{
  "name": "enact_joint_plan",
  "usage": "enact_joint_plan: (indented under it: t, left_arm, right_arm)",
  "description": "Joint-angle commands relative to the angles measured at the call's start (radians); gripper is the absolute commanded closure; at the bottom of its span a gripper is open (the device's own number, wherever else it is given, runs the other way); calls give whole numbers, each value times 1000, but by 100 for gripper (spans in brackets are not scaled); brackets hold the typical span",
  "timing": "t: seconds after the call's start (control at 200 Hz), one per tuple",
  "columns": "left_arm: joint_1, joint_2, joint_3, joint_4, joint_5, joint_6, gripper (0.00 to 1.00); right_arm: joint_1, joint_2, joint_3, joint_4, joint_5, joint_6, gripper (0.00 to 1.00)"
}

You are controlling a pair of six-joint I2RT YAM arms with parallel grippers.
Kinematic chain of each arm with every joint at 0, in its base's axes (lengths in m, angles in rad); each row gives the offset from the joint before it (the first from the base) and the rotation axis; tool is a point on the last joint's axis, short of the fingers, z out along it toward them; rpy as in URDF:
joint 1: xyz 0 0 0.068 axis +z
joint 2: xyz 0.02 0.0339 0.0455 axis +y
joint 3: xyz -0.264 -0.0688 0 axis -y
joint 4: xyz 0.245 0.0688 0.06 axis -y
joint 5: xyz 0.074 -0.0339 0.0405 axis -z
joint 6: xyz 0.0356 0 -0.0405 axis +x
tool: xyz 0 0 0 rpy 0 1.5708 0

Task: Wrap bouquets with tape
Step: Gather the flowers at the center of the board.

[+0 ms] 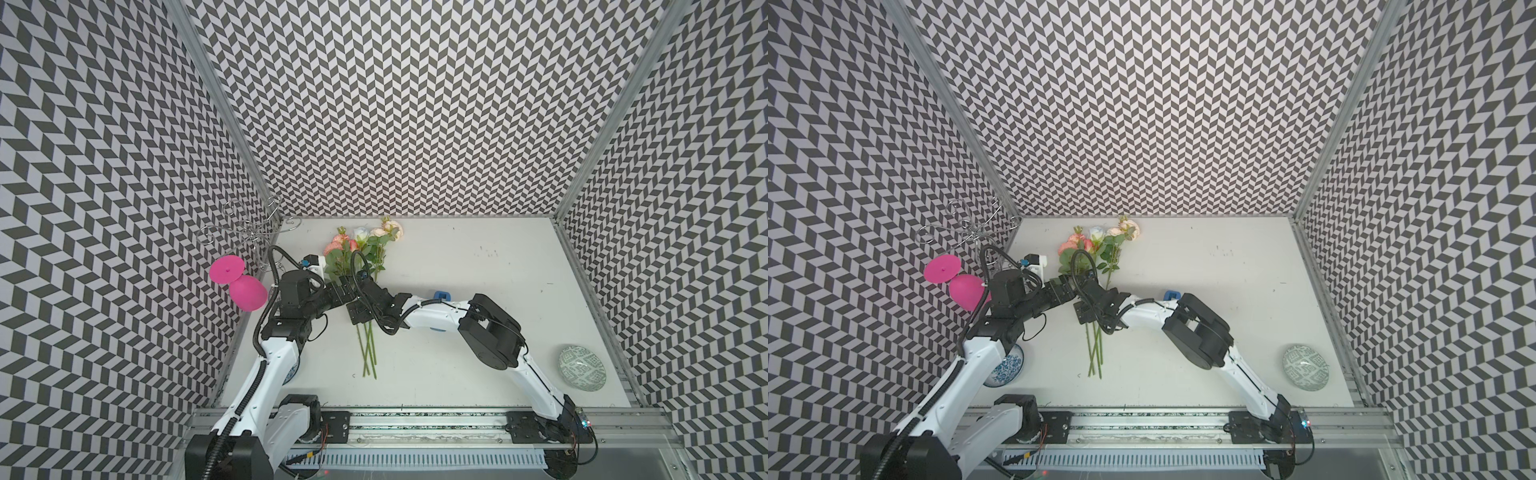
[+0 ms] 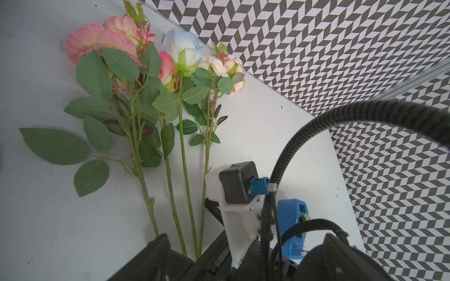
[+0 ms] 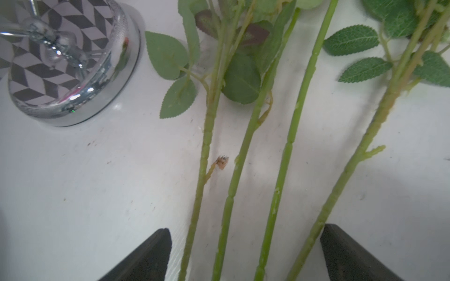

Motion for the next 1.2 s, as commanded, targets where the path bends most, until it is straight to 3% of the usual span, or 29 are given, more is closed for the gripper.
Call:
enact_joint_plan:
  t: [0.0,0.105,0.275,0.391,0.681,0.846,0.996,1.192]
  left_arm:
    - [8,-11,-10,11,18,3,2]
    - [14,-14,-13,16,24,3,2]
    - [20,-3,-4,17,33,6,2]
    - [21,4,7,15,36,14,3]
    - [7,43,57,7,69,47,4]
    - [-69,72,84,17,53,61,4]
    - [-101,94,80,60,53,39,4]
    - [-101,103,92,38,48,49,4]
  right_arm:
    - [0,68,15,-141,69,33,10]
    - [-6,68,7,-145,59,20,27]
    - [-19,44,5,-161,6,-33,67]
    - [-41,-4,-40,-193,-1,-81,84]
    - [-133,-150,-199,-310,-180,-299,91]
    - [-132,-223,-294,-389,-222,-448,92]
    - [-137,-238,-322,-373,-245,-440,90]
    - [-134,-256,-324,-328,-242,-363,76]
